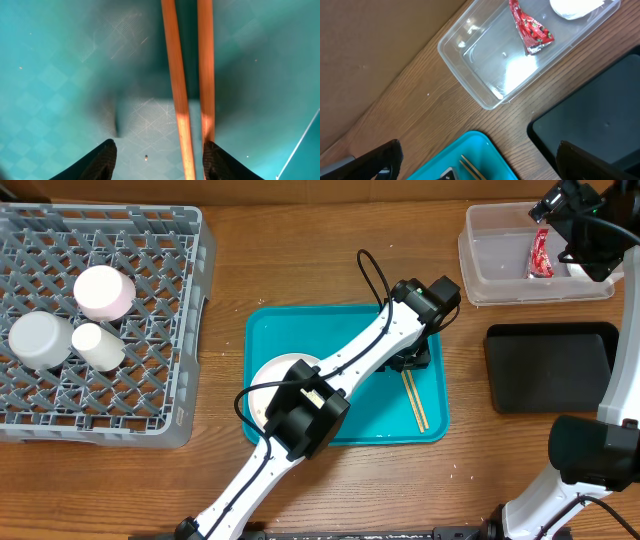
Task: Sort waste into correct bins and load items into the dishwasher
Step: 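Grasp one wooden chopstick with the left gripper and lift it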
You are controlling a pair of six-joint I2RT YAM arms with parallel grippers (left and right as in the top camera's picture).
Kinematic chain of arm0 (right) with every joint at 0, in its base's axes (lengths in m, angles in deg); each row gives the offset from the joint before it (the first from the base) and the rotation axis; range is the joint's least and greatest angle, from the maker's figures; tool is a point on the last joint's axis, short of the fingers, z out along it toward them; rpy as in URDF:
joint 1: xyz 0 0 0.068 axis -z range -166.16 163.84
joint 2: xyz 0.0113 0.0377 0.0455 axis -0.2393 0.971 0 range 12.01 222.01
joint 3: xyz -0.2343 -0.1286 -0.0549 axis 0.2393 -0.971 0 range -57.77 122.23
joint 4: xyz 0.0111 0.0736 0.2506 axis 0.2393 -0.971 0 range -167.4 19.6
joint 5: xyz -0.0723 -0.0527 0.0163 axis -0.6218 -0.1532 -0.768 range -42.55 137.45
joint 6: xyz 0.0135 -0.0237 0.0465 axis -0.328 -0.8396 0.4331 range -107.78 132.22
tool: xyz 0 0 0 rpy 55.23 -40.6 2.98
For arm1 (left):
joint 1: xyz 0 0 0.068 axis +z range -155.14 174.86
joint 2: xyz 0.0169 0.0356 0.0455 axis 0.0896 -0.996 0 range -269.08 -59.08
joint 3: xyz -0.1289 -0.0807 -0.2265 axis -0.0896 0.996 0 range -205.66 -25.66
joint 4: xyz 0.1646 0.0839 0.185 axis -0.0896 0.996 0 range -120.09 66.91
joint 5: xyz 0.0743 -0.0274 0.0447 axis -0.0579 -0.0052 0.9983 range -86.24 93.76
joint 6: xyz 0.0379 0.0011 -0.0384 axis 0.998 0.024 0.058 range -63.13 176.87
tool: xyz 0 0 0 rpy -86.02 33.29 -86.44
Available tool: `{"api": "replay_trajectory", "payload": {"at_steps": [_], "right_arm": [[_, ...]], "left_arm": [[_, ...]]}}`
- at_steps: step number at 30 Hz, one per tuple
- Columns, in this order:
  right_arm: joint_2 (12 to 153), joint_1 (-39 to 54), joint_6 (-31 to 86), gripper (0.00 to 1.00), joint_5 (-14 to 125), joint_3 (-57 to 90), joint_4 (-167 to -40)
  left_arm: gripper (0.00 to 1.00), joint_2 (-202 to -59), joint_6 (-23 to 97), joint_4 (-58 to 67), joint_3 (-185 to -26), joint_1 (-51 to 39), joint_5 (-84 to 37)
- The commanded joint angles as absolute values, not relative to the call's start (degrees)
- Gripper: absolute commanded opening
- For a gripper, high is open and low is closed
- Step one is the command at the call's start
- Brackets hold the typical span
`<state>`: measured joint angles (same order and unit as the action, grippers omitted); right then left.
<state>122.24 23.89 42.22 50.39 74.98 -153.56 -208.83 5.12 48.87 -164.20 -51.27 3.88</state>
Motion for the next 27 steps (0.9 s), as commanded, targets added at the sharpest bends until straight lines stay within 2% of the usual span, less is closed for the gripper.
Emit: {"api": "replay_trajectory", "payload": {"at_steps": [1,6,11,19,22,23,24,27], "right_arm": [[122.5,23.9,42.0,1.00,49.9,74.9,-153.4],[122.5,23.9,42.0,1.00,49.9,74.9,-153.4],[122.5,23.9,42.0,1.00,49.9,74.9,-153.4],[122.5,23.9,42.0,1.00,49.9,74.9,-153.4],[122.5,23.9,42.0,1.00,49.9,74.9,-153.4],[122.5,23.9,42.0,1.00,49.9,74.9,-153.4],[122.5,23.9,42.0,1.00,49.9,74.9,-153.4],[122.5,23.9,42.0,1.00,49.9,74.9,-153.4]], "left_arm": [[0.58,-210.2,3.9,47.4,-160.9,-51.8,4.3],[0.52,-210.2,3.7,47.5,-159.6,-51.8,4.2],[0.52,-210.2,3.7,47.4,-159.6,-51.8,4.2],[0.46,-210.2,3.7,47.3,-159.6,-51.7,4.2],[0.24,-210.2,3.7,47.2,-159.6,-51.7,4.2],[0.20,-210.2,3.7,47.2,-159.6,-51.7,4.2],[0.06,-210.2,3.7,47.0,-159.6,-51.7,4.2],[0.04,-210.2,4.5,46.4,-159.6,-51.6,4.2]]}}
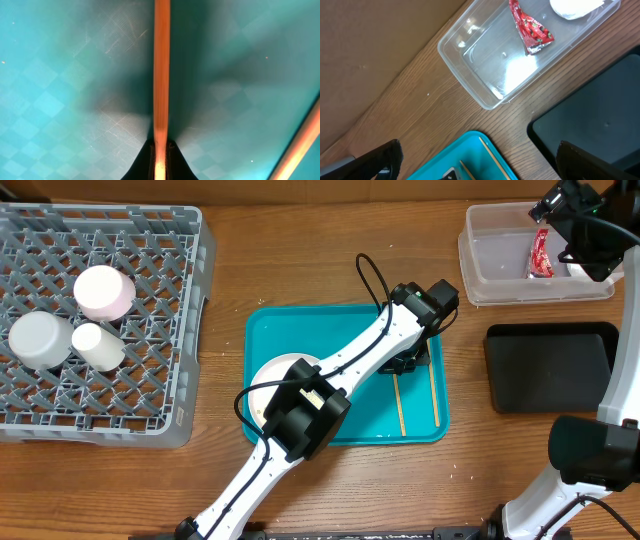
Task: Sort waste into correct bins and load items into the dishwasher
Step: 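Grasp one wooden chopstick with the left gripper and lift it, then carry the chopstick to the rack and insert it along the right edge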
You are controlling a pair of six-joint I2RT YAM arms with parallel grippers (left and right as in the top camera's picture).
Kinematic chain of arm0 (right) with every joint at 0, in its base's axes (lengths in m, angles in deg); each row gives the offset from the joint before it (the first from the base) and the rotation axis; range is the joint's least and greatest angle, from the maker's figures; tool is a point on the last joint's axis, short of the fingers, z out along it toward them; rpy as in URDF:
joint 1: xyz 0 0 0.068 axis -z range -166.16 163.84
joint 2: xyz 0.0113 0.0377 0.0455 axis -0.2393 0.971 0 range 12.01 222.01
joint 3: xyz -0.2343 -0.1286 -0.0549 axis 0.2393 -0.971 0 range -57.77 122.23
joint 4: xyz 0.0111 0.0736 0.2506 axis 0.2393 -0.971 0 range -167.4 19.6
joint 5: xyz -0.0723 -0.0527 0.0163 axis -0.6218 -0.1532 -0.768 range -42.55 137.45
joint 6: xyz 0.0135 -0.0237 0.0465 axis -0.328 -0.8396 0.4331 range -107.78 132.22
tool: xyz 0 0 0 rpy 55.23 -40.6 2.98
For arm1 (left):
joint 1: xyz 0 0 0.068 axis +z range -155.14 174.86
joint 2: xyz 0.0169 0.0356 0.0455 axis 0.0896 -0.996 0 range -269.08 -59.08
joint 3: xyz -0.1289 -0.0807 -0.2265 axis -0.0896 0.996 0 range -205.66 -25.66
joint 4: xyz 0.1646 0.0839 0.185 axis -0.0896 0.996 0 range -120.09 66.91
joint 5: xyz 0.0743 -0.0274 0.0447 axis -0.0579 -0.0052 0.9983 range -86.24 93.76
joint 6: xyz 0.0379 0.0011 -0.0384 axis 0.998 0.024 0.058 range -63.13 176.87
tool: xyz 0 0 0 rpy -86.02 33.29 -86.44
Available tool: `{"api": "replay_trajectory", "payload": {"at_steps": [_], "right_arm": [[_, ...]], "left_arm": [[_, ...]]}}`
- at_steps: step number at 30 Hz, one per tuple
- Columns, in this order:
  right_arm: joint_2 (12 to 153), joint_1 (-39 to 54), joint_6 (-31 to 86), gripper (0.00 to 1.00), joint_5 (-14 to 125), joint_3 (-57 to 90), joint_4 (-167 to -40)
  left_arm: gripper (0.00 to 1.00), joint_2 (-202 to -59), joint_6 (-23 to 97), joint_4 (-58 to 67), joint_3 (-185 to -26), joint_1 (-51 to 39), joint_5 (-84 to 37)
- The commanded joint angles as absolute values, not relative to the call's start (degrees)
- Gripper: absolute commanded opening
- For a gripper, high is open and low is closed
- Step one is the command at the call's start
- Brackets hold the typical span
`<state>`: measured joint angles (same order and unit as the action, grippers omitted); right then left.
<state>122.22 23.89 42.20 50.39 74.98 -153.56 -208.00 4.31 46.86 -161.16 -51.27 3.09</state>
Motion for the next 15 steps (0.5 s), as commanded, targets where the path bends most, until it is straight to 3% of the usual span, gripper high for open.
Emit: {"api": "replay_trajectory", "payload": {"at_steps": [1,6,15], "right_arm": [[122.5,23.9,42.0,1.00,49.9,74.9,-153.4],[122.5,23.9,42.0,1.00,49.9,74.9,-153.4],[122.5,23.9,42.0,1.00,49.9,74.9,-153.4]], "left_arm": [[0.04,-210.2,4.8,46.3,-159.6,-51.5,4.2],[0.04,-210.1,10.4,47.4,-163.0,-49.8,2.3],[0.04,-210.0,30.7,63.0,-190.1,-41.5,3.2]]}}
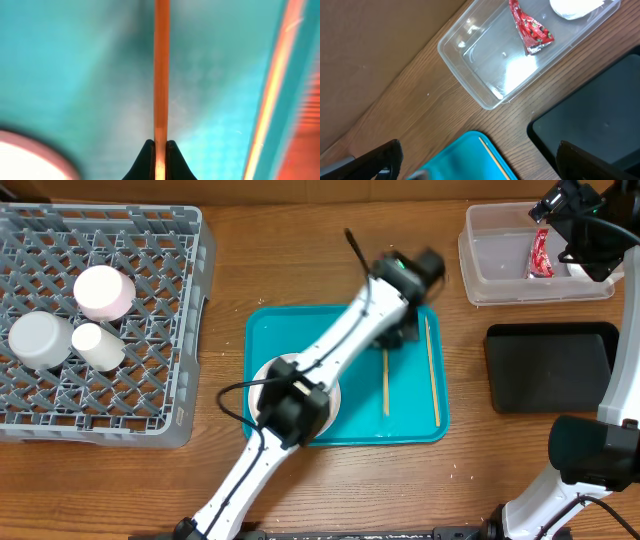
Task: Sort waste into correct bins and load items into the dishwasher
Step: 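Carry the chopstick to the rack and insert it along the right edge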
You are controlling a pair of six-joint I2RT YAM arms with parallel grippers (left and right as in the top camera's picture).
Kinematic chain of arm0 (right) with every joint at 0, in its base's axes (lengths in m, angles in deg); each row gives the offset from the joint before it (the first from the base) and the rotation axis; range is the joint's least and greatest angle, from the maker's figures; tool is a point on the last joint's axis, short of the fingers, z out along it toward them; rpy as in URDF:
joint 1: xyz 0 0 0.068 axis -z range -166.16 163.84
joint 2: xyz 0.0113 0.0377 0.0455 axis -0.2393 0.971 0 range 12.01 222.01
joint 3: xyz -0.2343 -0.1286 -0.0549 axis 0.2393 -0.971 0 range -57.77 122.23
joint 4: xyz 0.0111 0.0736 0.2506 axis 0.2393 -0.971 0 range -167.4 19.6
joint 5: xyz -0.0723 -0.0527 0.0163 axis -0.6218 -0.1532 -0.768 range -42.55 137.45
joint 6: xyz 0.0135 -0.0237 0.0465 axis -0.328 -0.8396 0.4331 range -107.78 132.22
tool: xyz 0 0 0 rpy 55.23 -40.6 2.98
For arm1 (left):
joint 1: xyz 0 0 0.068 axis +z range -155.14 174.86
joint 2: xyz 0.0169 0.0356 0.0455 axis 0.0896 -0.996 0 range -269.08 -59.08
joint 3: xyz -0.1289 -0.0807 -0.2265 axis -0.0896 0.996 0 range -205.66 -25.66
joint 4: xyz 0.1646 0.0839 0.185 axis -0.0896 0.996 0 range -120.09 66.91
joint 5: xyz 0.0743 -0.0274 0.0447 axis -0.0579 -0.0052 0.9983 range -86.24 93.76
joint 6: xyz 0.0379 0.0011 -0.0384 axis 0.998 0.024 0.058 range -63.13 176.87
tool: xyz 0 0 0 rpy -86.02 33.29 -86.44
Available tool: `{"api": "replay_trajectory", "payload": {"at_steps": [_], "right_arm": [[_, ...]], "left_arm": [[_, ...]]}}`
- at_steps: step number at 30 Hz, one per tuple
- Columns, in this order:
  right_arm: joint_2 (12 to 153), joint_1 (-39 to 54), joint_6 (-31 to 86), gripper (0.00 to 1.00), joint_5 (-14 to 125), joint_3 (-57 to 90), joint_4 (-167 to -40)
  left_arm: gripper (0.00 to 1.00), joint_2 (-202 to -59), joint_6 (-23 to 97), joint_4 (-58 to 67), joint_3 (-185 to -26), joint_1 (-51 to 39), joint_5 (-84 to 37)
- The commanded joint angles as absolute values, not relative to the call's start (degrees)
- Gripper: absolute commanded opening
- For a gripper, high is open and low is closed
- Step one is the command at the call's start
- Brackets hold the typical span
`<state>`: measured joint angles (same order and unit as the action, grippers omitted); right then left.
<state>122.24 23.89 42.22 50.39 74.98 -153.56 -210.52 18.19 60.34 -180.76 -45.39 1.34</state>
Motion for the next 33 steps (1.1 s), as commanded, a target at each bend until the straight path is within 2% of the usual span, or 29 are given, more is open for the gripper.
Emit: {"api": "replay_trajectory", "payload": {"at_steps": [1,3,7,15,26,33], "right_arm": [[122.5,23.9,42.0,1.00,49.9,74.9,-153.4],[122.5,23.9,42.0,1.00,49.9,74.9,-153.4],[122.5,23.9,42.0,1.00,49.9,74.9,-153.4],[122.5,23.9,42.0,1.00,49.9,74.9,-153.4],[122.5,23.9,42.0,1.00,49.9,74.9,-153.4],[122.5,23.9,42.0,1.00,49.9,74.9,-153.4]], "left_arm": [[0.04,-210.0,33.1,64.7,-192.8,-40.3,5.2],[0.04,-210.0,36.4,66.7,-197.1,-37.7,10.2],[0.04,-207.8,46.4,66.7,-199.5,-31.7,10.6],[0.04,-204.9,51.8,66.7,-199.5,-19.0,23.8],[0.04,-204.5,62.8,66.7,-199.5,-5.6,17.4],[0.04,-204.5,63.8,66.7,-199.0,-0.6,17.2]]}}
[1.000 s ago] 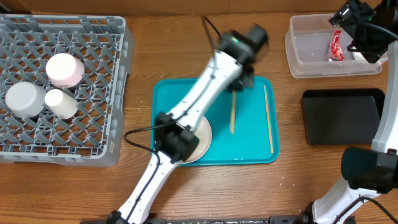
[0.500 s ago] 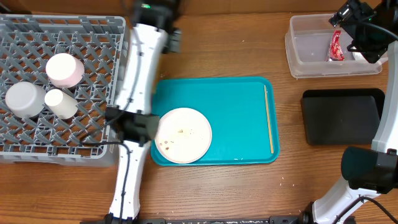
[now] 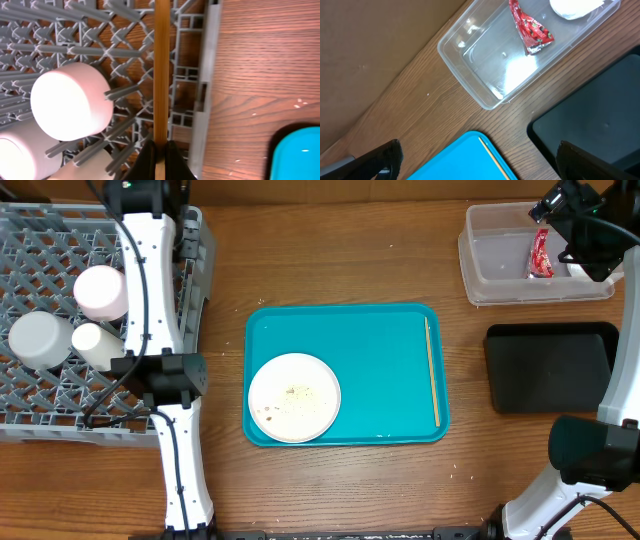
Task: Sort waste into correct bins and load items into the dishwasher
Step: 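Carry the chopstick to the rack and insert it along the right edge, then reach the left gripper back to the tray and grasp the second chopstick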
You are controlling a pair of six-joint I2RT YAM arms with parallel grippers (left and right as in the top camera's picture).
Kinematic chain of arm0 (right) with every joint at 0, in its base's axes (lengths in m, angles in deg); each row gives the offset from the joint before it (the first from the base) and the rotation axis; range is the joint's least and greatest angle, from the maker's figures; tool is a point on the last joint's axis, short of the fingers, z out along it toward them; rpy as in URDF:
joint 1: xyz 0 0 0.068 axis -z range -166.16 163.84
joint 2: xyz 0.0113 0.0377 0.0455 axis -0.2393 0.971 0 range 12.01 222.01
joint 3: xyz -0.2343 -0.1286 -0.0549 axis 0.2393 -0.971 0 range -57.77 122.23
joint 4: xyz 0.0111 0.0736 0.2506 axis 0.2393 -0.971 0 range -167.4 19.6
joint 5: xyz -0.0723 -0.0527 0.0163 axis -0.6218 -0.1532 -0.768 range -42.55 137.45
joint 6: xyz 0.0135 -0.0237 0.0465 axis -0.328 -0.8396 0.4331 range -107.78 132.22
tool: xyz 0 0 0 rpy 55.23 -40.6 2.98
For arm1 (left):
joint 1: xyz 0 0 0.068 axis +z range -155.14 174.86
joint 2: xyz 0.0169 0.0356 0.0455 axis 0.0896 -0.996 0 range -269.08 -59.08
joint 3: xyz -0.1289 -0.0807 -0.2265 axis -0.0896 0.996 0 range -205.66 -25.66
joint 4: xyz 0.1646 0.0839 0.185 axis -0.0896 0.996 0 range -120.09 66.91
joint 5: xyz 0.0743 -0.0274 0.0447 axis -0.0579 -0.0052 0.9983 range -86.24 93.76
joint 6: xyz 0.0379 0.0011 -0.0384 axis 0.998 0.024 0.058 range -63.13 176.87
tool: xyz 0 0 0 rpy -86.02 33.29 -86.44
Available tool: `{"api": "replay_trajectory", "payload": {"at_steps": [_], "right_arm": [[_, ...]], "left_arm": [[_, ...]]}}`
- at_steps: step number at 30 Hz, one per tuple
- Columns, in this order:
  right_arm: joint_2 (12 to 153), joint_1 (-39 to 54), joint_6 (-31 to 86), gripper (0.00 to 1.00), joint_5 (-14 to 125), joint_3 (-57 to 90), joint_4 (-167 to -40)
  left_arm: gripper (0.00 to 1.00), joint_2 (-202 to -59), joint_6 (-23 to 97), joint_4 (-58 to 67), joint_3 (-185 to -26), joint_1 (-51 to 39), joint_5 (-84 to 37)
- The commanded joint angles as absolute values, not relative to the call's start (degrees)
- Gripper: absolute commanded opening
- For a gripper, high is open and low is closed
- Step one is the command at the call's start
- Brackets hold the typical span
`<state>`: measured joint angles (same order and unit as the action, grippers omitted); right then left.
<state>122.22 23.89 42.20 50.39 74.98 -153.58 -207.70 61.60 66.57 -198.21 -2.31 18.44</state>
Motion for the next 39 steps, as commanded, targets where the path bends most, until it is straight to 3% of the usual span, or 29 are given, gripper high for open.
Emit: {"api": "replay_trajectory", "payload": {"at_steps": [1,10,14,22,32,34,37,39], "right_arm": [[122.5,23.9,42.0,1.00,49.9,74.9,-153.4],[122.5,23.9,42.0,1.00,49.9,74.9,-153.4],[122.5,23.9,42.0,1.00,49.9,74.9,-153.4],[122.5,23.9,42.0,1.00,49.9,74.9,-153.4],[122.5,23.9,42.0,1.00,49.9,74.9,-153.4],[122.5,23.9,42.0,1.00,49.9,74.9,-153.4],[122.5,23.9,42.0,1.00,49.9,74.9,-153.4],[122.5,23.9,42.0,1.00,49.9,74.9,-153.4]], "left_arm": [[0.04,-204.5,63.8,66.7,-198.8,-0.1,17.2],[0.04,-204.5,64.7,66.7,-197.9,3.0,4.0],[0.04,-204.5,64.8,66.7,-197.9,3.0,3.7],[0.21,-204.5,64.8,66.7,-197.9,3.0,3.7],[0.23,-204.5,60.6,66.7,-197.9,2.7,2.0],[0.25,-204.5,58.5,66.7,-197.9,2.5,-3.4],[0.46,-204.5,56.4,66.7,-197.9,2.3,-22.5],[0.48,-204.5,56.9,66.7,-197.9,1.8,-36.3]]}}
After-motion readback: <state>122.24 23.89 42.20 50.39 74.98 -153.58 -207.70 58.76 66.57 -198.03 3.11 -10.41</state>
